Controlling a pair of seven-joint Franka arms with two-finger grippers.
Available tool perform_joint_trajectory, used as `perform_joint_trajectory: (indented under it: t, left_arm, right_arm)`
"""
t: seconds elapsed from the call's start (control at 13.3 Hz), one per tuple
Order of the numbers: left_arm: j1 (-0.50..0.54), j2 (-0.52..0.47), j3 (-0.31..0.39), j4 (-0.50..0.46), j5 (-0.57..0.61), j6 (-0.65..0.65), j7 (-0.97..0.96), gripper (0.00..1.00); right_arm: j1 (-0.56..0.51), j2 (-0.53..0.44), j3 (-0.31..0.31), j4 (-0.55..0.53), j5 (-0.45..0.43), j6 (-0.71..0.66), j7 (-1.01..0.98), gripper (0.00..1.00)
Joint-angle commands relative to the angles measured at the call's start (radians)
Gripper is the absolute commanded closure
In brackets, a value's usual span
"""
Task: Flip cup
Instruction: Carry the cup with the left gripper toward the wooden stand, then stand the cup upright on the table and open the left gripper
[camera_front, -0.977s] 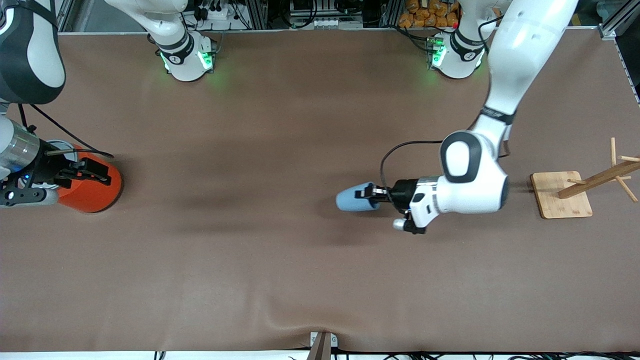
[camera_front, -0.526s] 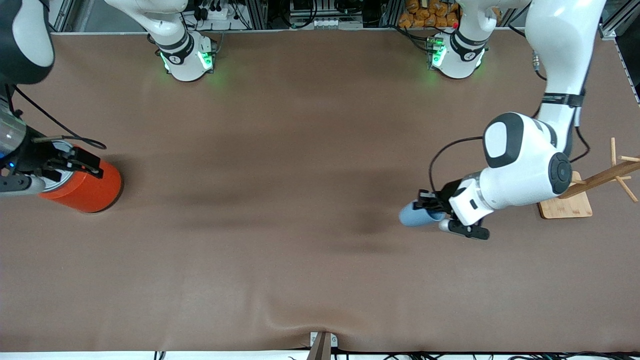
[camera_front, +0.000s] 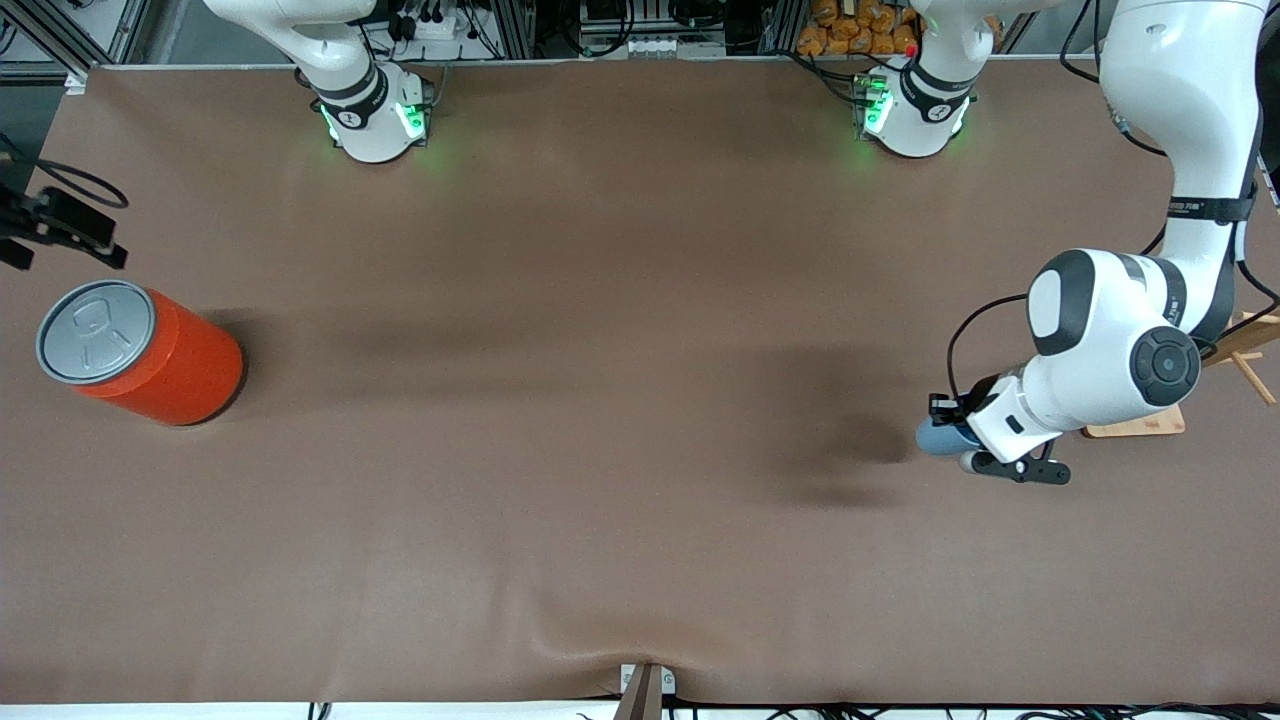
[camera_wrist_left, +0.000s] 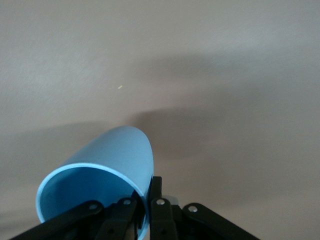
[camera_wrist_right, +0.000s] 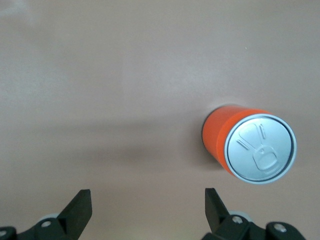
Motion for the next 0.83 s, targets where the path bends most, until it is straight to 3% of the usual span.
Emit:
perform_joint_trajectory:
  t: [0.0,0.45,0.53,0.6,0.68,0.75]
  left_arm:
    - [0.018,0.003,-0.008,-0.052,0.047,0.040,-0.020,1.00]
    - [0.040,0.055,-0.008,-0.052,0.130,0.067,-0.024,1.00]
    - [0.040,0.054,-0.008,-0.051,0.130,0.067,-0.024,0.86]
    - [0.038,0.054,-0.010,-0.046,0.130,0.067,-0.042,0.25]
    - [0.033,0.046,-0.010,-0.042,0.133,0.065,-0.067,0.00]
    - [0.027,0.034,-0.016,-0.031,0.133,0.059,-0.081,0.00]
  right_arm:
    - [-0.065,-0.014,0.061,-0.017,0.006,-0.002,0.015,0.00]
    - [-0.061,-0.014,0.080,-0.021,0.005,-0.031,0.017,0.00]
    - [-0.061,-0.014,0.080,-0.027,0.005,-0.031,0.018,0.00]
    - [-0.061,-0.016,0.080,-0.029,0.005,-0.032,0.026,0.00]
    - [-0.061,-0.016,0.081,-0.029,0.006,-0.038,0.049,0.00]
    - [-0.061,-0.014,0.081,-0.029,0.006,-0.054,0.094,0.00]
